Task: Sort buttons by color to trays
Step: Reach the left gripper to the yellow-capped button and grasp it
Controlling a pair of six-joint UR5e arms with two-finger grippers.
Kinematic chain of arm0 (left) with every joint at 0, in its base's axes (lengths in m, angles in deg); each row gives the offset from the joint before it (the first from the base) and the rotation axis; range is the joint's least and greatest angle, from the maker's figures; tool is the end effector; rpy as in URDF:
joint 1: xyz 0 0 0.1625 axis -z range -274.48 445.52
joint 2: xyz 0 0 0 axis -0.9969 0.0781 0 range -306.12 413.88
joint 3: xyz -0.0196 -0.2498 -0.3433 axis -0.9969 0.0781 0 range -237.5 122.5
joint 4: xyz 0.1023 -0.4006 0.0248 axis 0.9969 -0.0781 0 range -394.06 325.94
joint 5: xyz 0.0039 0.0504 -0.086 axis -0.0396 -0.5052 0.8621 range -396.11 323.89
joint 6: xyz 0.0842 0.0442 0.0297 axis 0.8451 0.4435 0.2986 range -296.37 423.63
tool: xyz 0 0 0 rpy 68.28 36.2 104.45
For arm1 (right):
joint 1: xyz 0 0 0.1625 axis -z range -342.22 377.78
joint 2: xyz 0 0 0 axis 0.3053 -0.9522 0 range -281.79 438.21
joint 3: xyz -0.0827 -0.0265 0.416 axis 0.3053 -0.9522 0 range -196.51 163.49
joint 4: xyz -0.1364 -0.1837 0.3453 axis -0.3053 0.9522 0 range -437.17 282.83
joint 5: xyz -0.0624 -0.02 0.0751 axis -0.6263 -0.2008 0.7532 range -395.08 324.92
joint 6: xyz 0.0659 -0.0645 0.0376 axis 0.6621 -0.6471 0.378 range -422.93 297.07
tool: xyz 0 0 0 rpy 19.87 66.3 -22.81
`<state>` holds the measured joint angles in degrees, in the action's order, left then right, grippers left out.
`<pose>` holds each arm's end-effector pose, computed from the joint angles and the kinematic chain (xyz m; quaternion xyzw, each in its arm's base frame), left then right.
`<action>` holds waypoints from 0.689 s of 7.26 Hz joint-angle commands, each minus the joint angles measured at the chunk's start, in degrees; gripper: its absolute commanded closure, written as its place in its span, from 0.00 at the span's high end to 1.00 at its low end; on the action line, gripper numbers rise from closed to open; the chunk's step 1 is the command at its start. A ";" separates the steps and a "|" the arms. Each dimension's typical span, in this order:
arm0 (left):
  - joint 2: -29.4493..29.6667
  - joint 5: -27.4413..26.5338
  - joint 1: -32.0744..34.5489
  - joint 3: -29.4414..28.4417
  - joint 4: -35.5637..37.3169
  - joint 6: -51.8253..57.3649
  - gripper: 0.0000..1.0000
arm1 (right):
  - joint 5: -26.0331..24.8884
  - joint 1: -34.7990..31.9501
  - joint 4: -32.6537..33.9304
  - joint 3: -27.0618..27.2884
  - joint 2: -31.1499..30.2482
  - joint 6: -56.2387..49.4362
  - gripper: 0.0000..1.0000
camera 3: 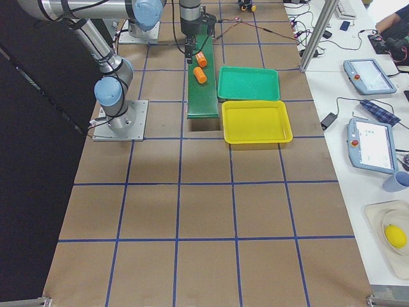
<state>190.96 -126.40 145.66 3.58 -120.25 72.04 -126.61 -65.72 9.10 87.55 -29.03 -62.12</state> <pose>0.2613 -0.7216 0.2084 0.1843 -0.9749 -0.1187 0.0385 0.0884 -0.3768 0.4896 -0.0638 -0.9979 -0.0054 0.0131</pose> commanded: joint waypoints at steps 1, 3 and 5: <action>-7.74 -0.15 3.04 0.09 -18.56 -0.31 0.00 | -0.05 0.01 0.13 0.00 -0.08 -0.02 1.00; -16.01 -2.85 13.54 1.40 -34.53 -3.02 0.00 | 0.04 0.01 0.13 0.00 0.01 -0.02 1.00; -23.30 -4.73 22.72 10.75 -34.06 -5.23 0.00 | -0.05 0.01 -0.05 0.00 -0.08 -0.02 1.00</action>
<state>172.69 -130.30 163.29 8.34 -153.49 68.35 -126.63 -65.67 9.14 87.55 -29.04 -62.14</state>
